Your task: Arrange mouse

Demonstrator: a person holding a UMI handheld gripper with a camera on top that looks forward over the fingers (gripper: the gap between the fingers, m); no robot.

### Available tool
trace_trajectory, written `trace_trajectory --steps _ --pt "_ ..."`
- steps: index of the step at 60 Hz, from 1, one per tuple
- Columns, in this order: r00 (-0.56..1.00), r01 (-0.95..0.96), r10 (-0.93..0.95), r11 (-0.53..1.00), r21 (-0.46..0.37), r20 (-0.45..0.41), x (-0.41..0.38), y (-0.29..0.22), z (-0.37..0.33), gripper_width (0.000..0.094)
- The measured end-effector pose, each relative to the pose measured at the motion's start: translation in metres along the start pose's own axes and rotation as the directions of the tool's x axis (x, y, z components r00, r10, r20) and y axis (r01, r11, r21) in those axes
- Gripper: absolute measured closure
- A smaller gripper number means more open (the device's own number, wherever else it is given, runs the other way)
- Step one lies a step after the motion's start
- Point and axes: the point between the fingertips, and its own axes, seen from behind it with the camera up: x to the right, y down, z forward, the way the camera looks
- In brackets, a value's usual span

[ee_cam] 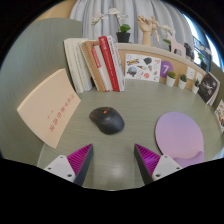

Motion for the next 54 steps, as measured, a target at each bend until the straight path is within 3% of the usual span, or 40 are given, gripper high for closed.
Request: trace_trajectory --steps 27,39,48,54 --pt "0.998 0.053 -0.054 0.998 -0.026 -0.044 0.008 -0.076 0.076 0.0122" --pt "0.996 0.01 -0.012 0.999 -0.032 -0.083 0.021 -0.095 0.096 0.0212" --pt "0.997 -0.031 0.029 0.999 -0.026 -0.065 0.017 -0.1 0.102 0.038" --pt "0.996 -0.041 0.039 0.999 -0.02 -0.083 0.018 -0.1 0.103 0.0432"
